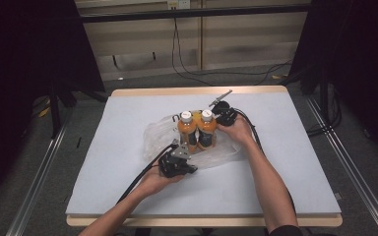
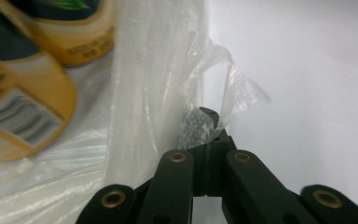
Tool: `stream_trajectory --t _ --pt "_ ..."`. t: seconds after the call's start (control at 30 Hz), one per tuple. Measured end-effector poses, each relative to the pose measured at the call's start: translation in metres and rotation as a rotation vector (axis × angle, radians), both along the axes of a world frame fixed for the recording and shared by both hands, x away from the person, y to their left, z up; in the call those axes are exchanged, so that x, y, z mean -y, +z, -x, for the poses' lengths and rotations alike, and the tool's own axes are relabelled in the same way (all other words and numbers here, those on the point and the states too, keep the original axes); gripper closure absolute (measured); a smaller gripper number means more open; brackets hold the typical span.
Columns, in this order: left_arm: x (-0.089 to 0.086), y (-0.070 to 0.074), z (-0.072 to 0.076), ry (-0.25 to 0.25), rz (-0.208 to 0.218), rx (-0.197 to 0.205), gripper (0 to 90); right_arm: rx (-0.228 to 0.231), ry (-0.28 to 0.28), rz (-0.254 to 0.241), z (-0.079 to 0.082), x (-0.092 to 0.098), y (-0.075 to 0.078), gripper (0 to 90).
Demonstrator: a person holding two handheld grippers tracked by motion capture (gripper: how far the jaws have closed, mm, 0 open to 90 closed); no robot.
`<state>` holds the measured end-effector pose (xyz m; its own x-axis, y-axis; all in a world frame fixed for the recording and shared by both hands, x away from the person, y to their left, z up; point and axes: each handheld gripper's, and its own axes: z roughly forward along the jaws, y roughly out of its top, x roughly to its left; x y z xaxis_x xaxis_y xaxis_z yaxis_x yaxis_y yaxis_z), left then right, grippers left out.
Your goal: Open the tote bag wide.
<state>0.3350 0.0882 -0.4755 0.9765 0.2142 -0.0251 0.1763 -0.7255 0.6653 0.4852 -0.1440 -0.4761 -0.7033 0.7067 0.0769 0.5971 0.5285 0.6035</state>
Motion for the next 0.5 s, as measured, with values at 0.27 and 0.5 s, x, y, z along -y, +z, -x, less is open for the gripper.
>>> stream_trajectory --t 0.27,0.5 --pt "-0.004 0.018 0.000 -0.016 0.179 -0.029 90.0 0.007 -0.012 -0.008 0.000 0.000 0.000 90.0" --pt "-0.013 0.044 -0.011 0.070 0.290 -0.003 90.0 0.021 0.026 -0.048 0.004 -0.001 0.004 90.0"
